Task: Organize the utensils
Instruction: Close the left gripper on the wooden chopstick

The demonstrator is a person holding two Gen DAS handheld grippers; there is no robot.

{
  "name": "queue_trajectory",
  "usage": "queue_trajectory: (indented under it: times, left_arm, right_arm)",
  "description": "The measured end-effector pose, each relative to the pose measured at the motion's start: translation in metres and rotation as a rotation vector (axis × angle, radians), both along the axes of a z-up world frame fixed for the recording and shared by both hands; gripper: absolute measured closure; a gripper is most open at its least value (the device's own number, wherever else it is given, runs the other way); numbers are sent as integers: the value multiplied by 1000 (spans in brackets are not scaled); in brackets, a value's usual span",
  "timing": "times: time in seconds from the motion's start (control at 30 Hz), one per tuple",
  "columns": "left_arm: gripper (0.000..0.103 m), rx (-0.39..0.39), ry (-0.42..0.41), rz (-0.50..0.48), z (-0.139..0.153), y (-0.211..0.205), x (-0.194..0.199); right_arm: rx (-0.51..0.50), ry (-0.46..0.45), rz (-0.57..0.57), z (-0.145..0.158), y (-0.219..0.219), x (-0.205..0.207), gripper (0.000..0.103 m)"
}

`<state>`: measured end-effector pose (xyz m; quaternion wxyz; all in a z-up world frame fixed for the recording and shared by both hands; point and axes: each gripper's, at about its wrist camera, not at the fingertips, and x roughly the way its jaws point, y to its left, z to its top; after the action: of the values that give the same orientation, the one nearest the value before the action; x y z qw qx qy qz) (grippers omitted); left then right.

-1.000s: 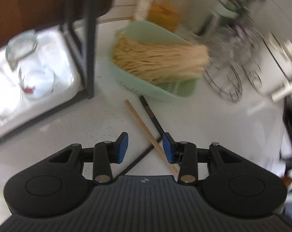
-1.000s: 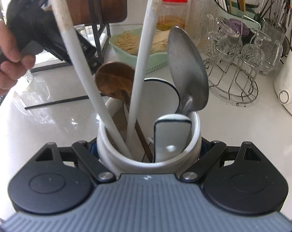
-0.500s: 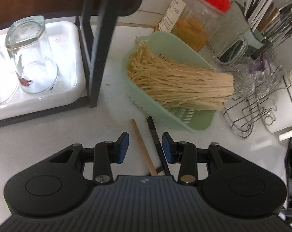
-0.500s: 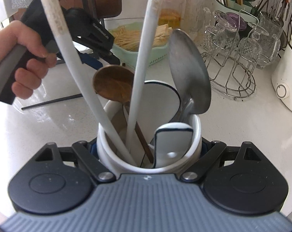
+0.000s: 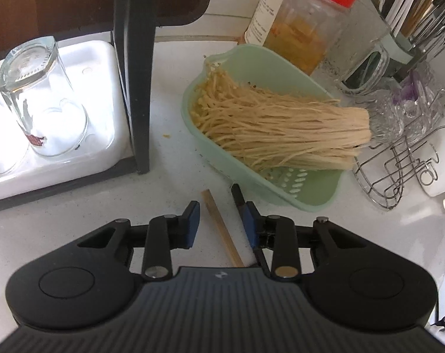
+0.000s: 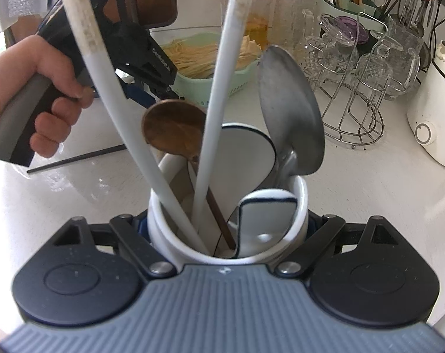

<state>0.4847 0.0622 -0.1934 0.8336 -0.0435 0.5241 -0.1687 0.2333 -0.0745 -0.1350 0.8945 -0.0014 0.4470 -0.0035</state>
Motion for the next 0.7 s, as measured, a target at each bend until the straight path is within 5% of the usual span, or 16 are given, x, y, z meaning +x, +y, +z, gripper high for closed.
queue_trajectory:
  times: [0.23, 0.47, 0.7]
  left_arm:
    - [74, 62, 2, 10, 2, -3, 3]
    - [94, 121, 2, 0, 2, -13, 8]
    - [95, 85, -27, 29, 22, -11, -6]
  right_arm:
    - [0, 3, 3, 0, -1, 2, 12]
    - [4, -4, 10, -1, -2, 1, 12]
    - [25, -11, 32, -1, -6, 0, 12]
